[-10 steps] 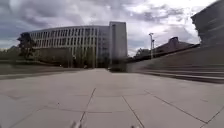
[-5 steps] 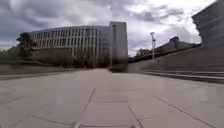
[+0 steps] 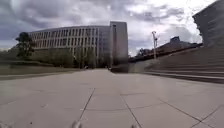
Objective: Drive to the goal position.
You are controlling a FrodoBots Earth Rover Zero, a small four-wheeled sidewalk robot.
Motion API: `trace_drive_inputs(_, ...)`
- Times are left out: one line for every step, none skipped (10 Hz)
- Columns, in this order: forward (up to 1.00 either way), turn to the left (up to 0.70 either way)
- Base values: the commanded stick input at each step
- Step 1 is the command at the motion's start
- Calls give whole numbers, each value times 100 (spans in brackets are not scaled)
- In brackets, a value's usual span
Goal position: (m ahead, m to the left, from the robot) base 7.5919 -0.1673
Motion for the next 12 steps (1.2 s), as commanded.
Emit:
trace_drive_inputs(70,0)
trace_drive_inputs(70,0)
trace_drive_inputs(70,0)
trace_drive_inputs(70,0)
trace_drive_inputs(70,0)
trace_drive_inputs(70,0)
trace_drive_inputs(70,0)
trace_drive_inputs(70,0)
trace_drive_inputs(70,0)
trace_drive_inputs(70,-28)
trace_drive_inputs(70,-31)
trace_drive_inputs(70,-31)
